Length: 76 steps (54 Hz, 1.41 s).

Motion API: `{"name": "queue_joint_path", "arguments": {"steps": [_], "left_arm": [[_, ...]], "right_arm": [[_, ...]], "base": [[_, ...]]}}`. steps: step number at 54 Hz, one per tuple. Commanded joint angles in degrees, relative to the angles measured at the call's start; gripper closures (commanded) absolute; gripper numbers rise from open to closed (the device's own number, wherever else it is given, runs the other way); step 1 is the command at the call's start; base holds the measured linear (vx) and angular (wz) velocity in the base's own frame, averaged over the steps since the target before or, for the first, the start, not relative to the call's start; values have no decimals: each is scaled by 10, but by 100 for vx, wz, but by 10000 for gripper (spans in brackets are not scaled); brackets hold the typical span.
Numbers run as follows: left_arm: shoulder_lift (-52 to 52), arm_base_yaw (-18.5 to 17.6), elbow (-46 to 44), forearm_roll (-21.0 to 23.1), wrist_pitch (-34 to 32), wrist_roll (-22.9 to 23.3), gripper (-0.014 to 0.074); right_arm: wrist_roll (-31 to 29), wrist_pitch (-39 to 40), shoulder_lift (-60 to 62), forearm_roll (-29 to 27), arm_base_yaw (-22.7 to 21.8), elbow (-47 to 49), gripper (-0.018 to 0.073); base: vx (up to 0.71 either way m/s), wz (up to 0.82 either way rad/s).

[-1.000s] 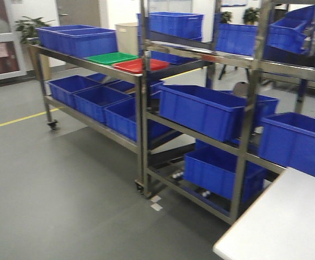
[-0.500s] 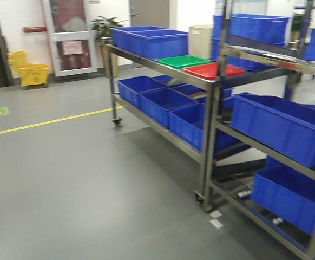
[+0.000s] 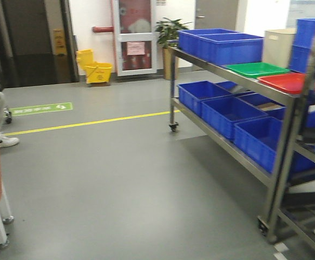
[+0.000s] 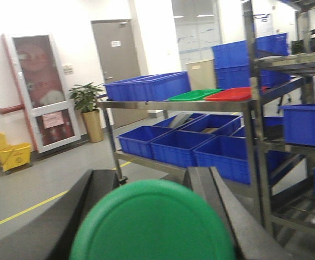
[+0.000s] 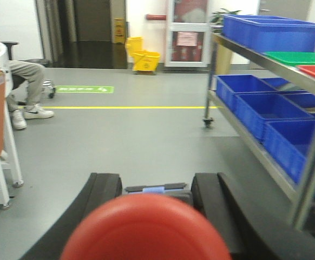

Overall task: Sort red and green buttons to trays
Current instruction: 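Drive the base, holding both buttons, toward the cart with trays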

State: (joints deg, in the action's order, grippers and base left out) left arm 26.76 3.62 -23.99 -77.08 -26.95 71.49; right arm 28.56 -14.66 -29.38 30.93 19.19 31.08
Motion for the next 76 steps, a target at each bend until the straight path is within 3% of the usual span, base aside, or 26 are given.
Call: {"name": "queue_joint_path", "arguments": {"steps": [1,76], "left_arm": [[3,-5,-20,25,-10,6,602],[3,-5,-20,25,-8,6,602]], "right_arm": [[-5,43,-2,10,1,17,568],[-5,34,0,10,1,17,568]], "base": [[30,36],[43,14]]}}
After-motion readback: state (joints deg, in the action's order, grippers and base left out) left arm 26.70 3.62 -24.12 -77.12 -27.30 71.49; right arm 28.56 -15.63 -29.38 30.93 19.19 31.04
